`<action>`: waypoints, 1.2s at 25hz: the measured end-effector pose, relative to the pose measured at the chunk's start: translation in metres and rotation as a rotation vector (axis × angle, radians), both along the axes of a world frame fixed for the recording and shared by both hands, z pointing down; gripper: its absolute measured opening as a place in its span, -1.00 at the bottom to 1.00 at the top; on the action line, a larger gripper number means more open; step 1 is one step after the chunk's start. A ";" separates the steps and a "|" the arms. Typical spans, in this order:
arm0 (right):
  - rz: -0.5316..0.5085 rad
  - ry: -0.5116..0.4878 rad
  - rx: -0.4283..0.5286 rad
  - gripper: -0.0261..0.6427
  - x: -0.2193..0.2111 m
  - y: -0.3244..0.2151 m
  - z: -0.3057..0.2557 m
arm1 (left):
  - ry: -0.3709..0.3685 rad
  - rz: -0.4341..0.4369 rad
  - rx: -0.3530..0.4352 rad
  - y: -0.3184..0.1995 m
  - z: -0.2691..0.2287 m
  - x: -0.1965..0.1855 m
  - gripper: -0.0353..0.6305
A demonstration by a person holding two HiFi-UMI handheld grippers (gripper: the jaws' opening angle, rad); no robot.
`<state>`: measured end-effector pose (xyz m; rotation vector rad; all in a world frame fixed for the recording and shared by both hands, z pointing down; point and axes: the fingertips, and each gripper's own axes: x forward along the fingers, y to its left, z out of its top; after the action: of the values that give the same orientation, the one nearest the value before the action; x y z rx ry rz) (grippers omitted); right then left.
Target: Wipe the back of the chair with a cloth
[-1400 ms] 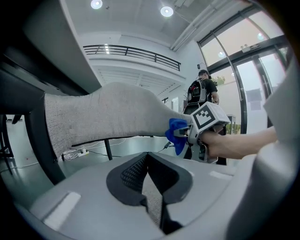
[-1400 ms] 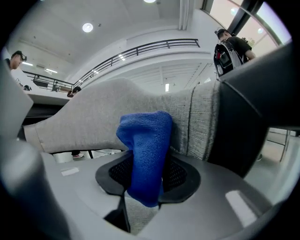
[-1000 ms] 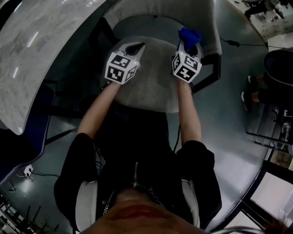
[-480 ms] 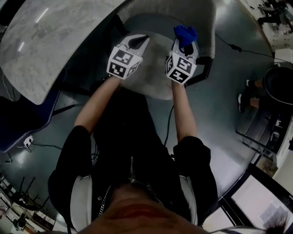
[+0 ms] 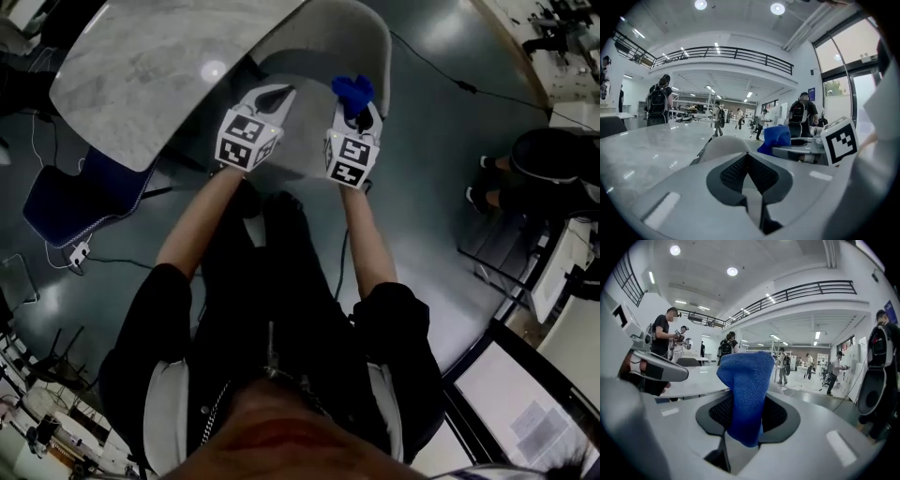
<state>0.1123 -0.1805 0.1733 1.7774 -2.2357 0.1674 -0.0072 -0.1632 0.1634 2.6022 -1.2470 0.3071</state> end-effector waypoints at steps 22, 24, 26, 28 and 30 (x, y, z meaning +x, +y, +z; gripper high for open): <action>-0.097 -0.027 -0.056 -0.54 -0.005 0.226 -0.152 | 0.032 -0.170 -0.106 0.230 -0.144 -0.018 -0.86; -0.109 -0.021 -0.058 -0.54 -0.008 0.249 -0.156 | 0.036 -0.182 -0.097 0.254 -0.149 -0.021 -0.86; -0.124 -0.018 -0.059 -0.54 -0.014 0.268 -0.156 | 0.031 -0.187 -0.091 0.275 -0.151 -0.026 -0.86; -0.140 -0.016 -0.051 -0.54 -0.022 0.286 -0.158 | 0.019 -0.187 -0.085 0.294 -0.152 -0.032 -0.86; -0.152 -0.010 -0.037 -0.54 -0.029 0.301 -0.164 | 0.011 -0.186 -0.076 0.310 -0.156 -0.038 -0.86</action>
<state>0.0838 0.1201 0.0094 1.5833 -2.3475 0.1848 -0.0455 0.1473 0.0071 2.3996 -1.4316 0.2983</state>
